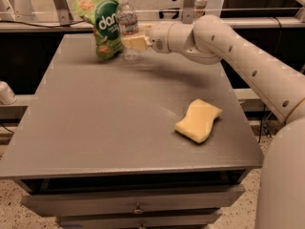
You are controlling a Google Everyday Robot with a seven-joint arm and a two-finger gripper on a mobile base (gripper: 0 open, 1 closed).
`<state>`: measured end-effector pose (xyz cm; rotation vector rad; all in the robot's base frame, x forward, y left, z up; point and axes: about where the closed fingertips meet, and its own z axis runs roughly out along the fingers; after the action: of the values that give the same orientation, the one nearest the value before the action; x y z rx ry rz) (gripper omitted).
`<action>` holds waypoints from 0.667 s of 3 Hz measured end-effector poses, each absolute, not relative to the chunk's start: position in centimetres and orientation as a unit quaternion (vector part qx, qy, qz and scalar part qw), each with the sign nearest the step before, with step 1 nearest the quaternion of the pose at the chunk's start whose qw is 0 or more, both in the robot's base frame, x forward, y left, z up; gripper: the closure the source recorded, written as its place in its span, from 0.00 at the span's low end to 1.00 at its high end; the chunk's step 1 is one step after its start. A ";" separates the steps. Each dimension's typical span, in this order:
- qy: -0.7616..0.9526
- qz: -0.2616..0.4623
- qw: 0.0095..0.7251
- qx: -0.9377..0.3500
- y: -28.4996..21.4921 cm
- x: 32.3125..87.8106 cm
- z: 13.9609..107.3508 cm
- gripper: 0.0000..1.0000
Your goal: Move water bottle near green rice chip bag
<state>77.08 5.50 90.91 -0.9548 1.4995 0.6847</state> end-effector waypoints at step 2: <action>0.649 0.294 0.574 -0.404 5.3 77.5 89.7 0.59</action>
Offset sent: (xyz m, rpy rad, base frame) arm 0.0071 -0.0093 -0.0157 -0.0033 0.0266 -0.0196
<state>77.54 5.35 89.74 -0.9463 1.5218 0.6890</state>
